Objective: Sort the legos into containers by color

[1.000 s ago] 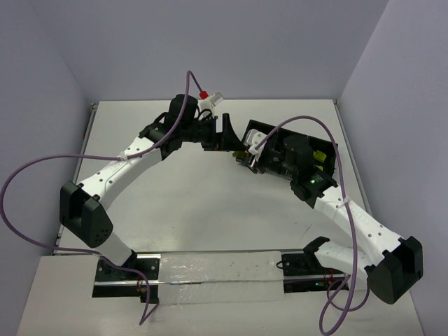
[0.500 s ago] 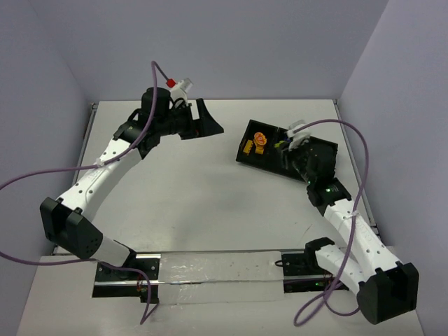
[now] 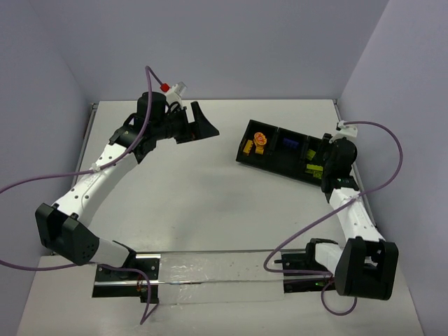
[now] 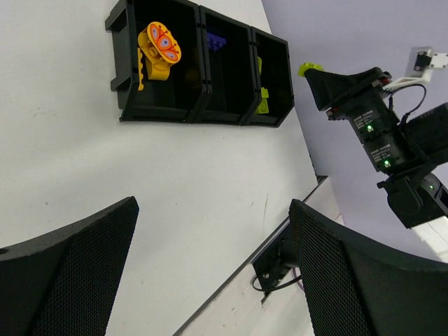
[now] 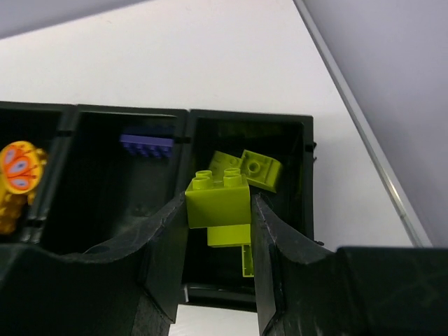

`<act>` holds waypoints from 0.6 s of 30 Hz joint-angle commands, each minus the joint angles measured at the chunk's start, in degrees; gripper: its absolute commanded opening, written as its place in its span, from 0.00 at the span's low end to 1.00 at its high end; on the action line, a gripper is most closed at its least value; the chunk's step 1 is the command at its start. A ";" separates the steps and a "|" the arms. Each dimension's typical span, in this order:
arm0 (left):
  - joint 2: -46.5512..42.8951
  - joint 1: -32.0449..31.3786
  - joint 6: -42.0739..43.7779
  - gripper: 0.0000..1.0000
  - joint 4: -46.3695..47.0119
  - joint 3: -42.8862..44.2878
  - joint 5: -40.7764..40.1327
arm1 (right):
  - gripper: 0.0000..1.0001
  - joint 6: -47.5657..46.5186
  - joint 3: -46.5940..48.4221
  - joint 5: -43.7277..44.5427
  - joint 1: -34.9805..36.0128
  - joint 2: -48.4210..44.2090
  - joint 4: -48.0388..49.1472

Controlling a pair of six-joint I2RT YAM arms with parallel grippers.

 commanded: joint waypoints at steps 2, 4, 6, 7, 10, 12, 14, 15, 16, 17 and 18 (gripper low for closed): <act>-1.97 0.06 -0.39 0.95 0.33 0.32 -0.27 | 0.16 1.57 1.91 2.93 -1.63 4.51 6.11; -1.84 -0.02 -0.38 0.95 0.28 0.38 -0.17 | 0.18 1.14 2.06 2.56 -1.68 5.34 6.30; -1.54 0.05 -0.31 0.95 0.20 0.53 -0.17 | 0.32 0.99 2.06 2.33 -1.68 6.84 6.90; -1.47 0.06 -0.26 0.95 0.15 0.67 -0.21 | 0.41 0.77 2.19 2.14 -1.68 7.37 6.96; -1.16 0.06 0.06 0.95 -0.25 1.08 -0.44 | 0.57 0.16 2.86 1.86 -1.68 8.60 6.79; -1.22 0.06 0.20 0.95 -0.39 1.28 -0.64 | 0.60 -0.20 3.77 1.60 -1.68 8.88 6.34; -1.07 0.06 0.40 0.95 -0.47 1.34 -0.83 | 0.64 -0.35 4.73 1.07 -1.68 8.85 5.67; -1.07 0.06 0.49 0.95 -0.64 1.43 -1.14 | 0.64 -0.35 5.49 0.82 -1.68 8.67 4.82; -1.10 0.06 0.65 0.95 -0.90 1.58 -1.69 | 0.65 -0.28 6.31 0.25 -1.68 8.40 3.77; -1.22 0.06 0.85 0.95 -1.18 1.69 -2.30 | 0.65 -0.15 7.14 -0.71 -1.68 8.03 2.55; -1.43 0.06 1.21 0.95 -1.41 1.70 -2.75 | 0.65 -0.05 8.48 -1.86 -1.67 7.23 0.30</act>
